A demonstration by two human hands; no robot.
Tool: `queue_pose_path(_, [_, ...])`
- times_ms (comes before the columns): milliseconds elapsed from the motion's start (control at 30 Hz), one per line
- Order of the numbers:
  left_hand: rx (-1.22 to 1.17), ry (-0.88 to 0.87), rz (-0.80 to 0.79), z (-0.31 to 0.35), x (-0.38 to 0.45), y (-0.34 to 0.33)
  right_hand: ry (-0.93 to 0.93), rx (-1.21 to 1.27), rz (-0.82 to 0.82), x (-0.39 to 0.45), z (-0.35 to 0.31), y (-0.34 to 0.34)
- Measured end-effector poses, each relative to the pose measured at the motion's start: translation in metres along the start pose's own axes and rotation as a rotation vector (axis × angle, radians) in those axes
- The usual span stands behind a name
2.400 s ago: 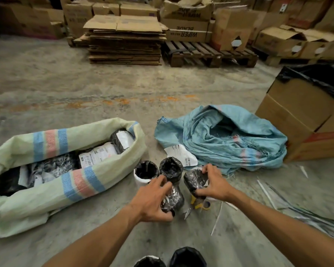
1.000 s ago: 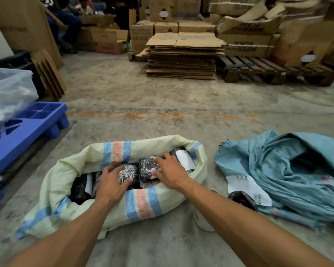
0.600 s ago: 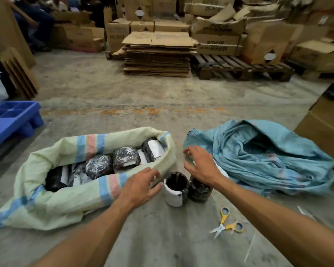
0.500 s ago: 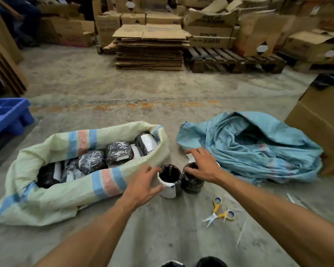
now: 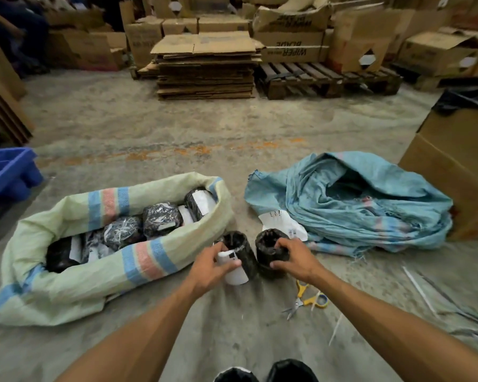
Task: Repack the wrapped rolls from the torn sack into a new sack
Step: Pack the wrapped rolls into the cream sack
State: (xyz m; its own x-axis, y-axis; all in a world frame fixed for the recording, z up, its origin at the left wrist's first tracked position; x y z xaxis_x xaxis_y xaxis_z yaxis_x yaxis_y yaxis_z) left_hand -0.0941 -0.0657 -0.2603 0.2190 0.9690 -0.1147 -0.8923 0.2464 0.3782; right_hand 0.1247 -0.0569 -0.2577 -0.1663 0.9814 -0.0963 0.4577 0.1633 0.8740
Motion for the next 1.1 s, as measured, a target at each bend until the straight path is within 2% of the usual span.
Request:
queue_pose_path(100, [-0.436, 0.060, 0.068, 0.013, -0.001, 0.024, 0.022, 0.294, 0.163, 0.001, -0.012, 0.037])
queue_pose_path(167, [-0.658, 0.113, 0.100, 0.019, 0.002, 0.038, 0.030, 0.499, 0.195, 0.005, -0.022, 0.054])
queue_pose_path(233, [-0.820, 0.146, 0.128, 0.025, 0.008, 0.051, 0.041, 0.583, 0.212, 0.012, -0.036, 0.069])
queue_pose_path(400, [-1.100, 0.148, 0.235, 0.030, 0.017, 0.114, 0.123, 0.648, 0.212, 0.050, -0.119, 0.086])
queue_pose_path(533, [-1.140, 0.106, 0.410, 0.018, 0.016, 0.188, 0.155, 0.675, 0.269, 0.092, -0.188, 0.089])
queue_pose_path(667, [-0.975, 0.135, 0.694, -0.025, 0.001, 0.277, 0.079, 0.491, 0.204, 0.148, -0.231, 0.055])
queue_pose_path(733, [-0.737, 0.237, 0.787, -0.045, -0.013, 0.312, -0.002, 0.306, 0.114, 0.169, -0.236, 0.028])
queue_pose_path(800, [-0.382, 0.370, 0.854, -0.063, -0.028, 0.344, -0.091, 0.106, 0.053, 0.184, -0.233, 0.004])
queue_pose_path(867, [-0.179, 0.429, 0.844, -0.076, -0.033, 0.358, -0.157, -0.070, 0.041, 0.192, -0.225, -0.012])
queue_pose_path(967, [-0.032, 0.466, 0.731, -0.094, -0.026, 0.352, -0.171, -0.283, 0.041, 0.196, -0.220, -0.030])
queue_pose_path(1000, [0.055, 0.522, 0.694, -0.102, -0.025, 0.345, -0.173, -0.332, 0.044, 0.195, -0.220, -0.035])
queue_pose_path(1100, [0.386, 0.727, 0.718, -0.120, -0.031, 0.341, -0.180, -0.384, 0.053, 0.201, -0.226, -0.044])
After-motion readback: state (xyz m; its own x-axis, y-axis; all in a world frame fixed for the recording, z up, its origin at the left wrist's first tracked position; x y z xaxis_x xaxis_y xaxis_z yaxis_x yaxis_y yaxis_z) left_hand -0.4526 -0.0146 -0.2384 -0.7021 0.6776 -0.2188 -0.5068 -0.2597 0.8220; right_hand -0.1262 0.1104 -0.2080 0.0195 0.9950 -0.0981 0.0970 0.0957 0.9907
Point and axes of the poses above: each hand's wrist, its own x-axis towards the middle knuckle, its own y-axis out of the back of the hand, z = x × y, the point moved 10 cm from there along x, towards the middle knuckle, and after that the axes turned 8 degrees about -x, right-handed, at the moved point
